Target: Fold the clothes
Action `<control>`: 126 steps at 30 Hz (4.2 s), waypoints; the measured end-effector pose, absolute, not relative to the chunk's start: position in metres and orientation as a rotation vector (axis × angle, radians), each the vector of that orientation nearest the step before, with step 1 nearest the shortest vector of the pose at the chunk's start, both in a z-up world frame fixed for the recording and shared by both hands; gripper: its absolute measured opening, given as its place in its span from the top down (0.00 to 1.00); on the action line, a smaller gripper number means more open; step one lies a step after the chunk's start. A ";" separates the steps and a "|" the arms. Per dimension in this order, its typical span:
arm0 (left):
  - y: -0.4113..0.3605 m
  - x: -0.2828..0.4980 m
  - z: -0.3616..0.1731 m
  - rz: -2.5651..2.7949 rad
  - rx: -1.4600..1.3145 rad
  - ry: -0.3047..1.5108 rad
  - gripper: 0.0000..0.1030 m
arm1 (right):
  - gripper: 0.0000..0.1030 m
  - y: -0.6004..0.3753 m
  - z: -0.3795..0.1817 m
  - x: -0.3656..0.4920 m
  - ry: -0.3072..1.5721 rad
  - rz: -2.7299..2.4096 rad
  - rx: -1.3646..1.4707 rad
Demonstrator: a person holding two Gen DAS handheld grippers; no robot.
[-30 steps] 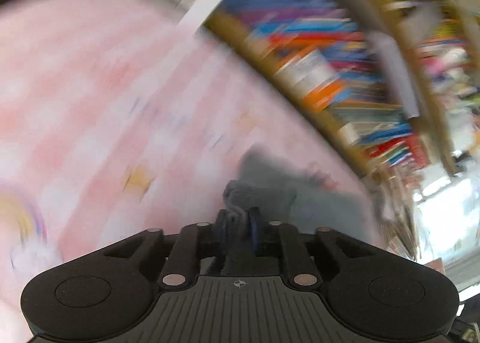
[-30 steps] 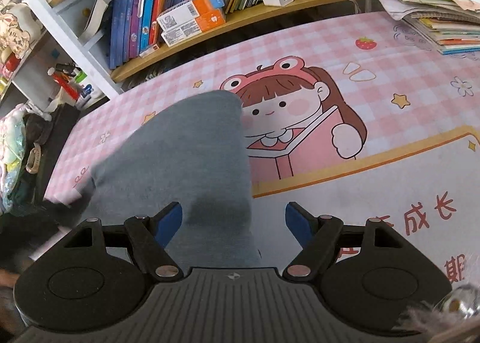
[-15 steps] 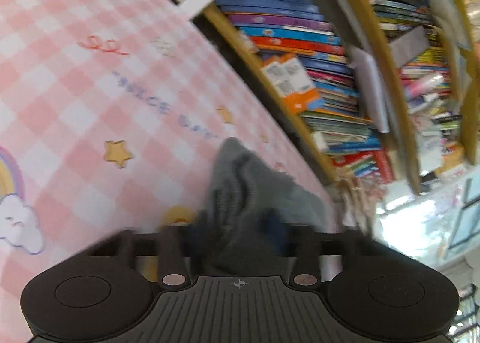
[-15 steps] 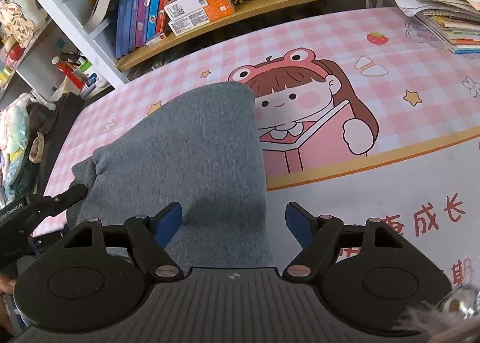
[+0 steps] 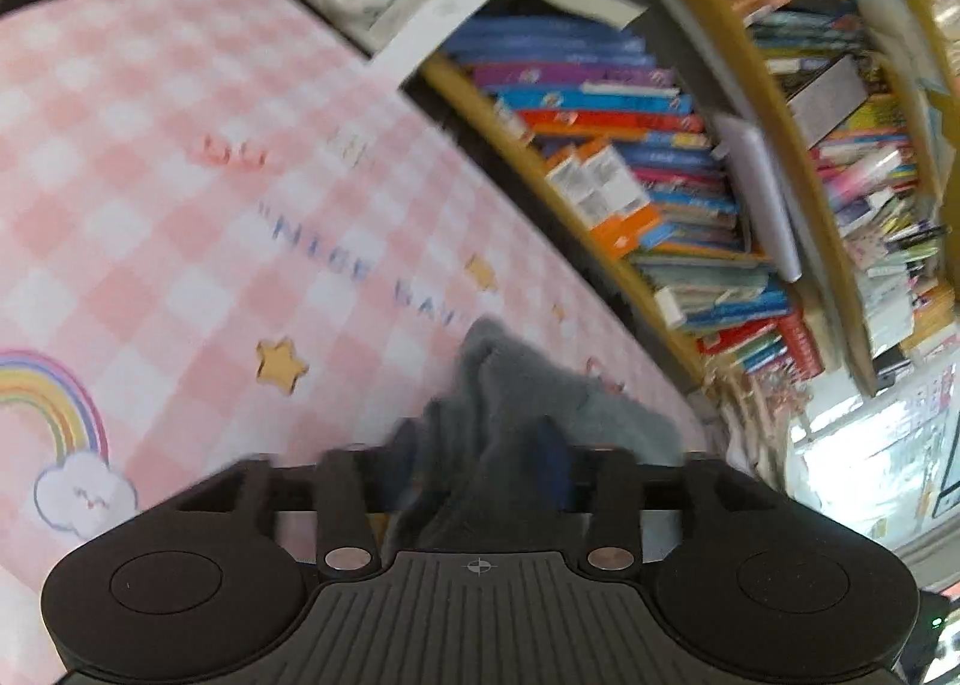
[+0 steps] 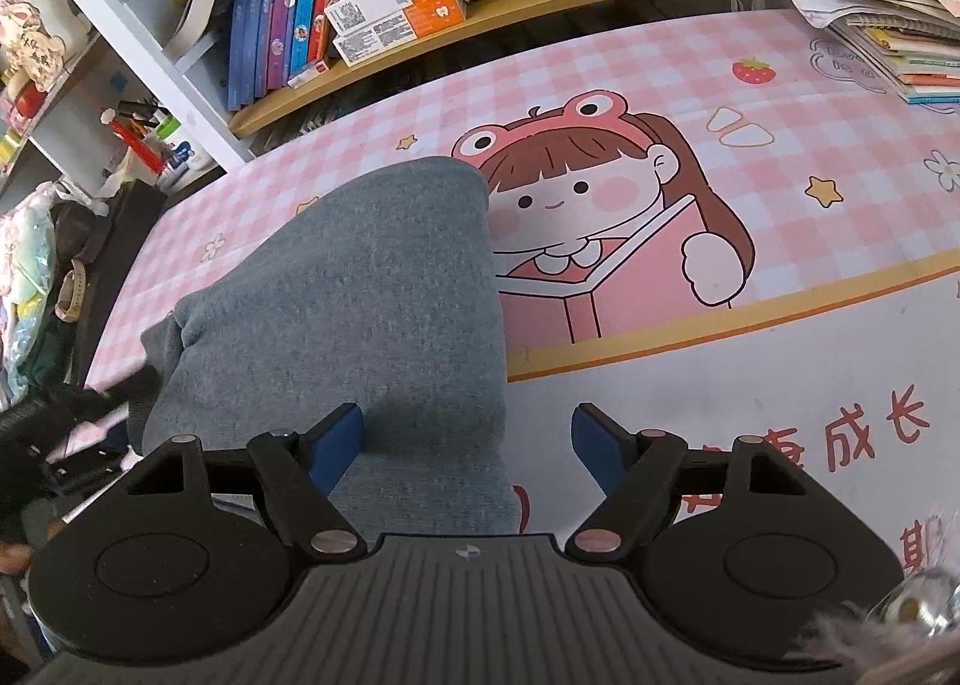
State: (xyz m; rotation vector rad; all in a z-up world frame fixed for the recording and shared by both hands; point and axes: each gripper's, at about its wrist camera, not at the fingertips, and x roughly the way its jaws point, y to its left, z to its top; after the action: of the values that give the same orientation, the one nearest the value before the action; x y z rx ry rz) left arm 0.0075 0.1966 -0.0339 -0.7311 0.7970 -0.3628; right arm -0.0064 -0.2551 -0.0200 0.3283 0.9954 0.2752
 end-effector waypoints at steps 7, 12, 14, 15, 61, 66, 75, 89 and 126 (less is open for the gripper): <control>0.171 0.010 -0.032 -0.412 -0.597 0.895 0.19 | 0.27 -0.252 -0.020 -0.004 0.993 0.290 0.319; 0.171 0.018 -0.048 -0.412 -0.666 0.971 0.21 | 0.27 -0.256 -0.025 0.001 1.004 0.302 0.358; 0.170 0.022 -0.055 -0.418 -0.705 1.000 0.22 | 0.28 -0.258 -0.030 0.007 1.020 0.310 0.395; 0.169 0.024 -0.058 -0.421 -0.727 1.015 0.22 | 0.28 -0.259 -0.033 0.010 1.030 0.313 0.413; 0.117 0.075 -0.020 -0.604 -0.567 0.959 0.48 | 0.68 -0.248 -0.012 0.050 0.870 0.450 0.346; 0.105 0.104 -0.011 -0.629 -0.544 0.940 0.48 | 0.68 -0.250 -0.001 0.075 0.831 0.445 0.331; 0.085 0.160 -0.009 -0.632 -0.513 0.927 0.47 | 0.68 -0.252 -0.001 0.132 0.809 0.438 0.305; 0.070 0.222 -0.028 -0.614 -0.512 0.933 0.47 | 0.68 -0.244 -0.015 0.203 0.819 0.428 0.265; 0.082 0.143 -0.021 -0.414 -0.317 0.873 0.22 | 0.23 -0.241 -0.033 0.125 0.843 0.268 0.214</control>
State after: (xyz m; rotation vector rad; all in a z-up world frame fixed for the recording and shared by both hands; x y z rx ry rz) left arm 0.1434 0.0821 -0.0211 -0.3168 0.8730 -0.4140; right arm 0.1254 -0.2411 -0.0330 0.2142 0.8434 0.2684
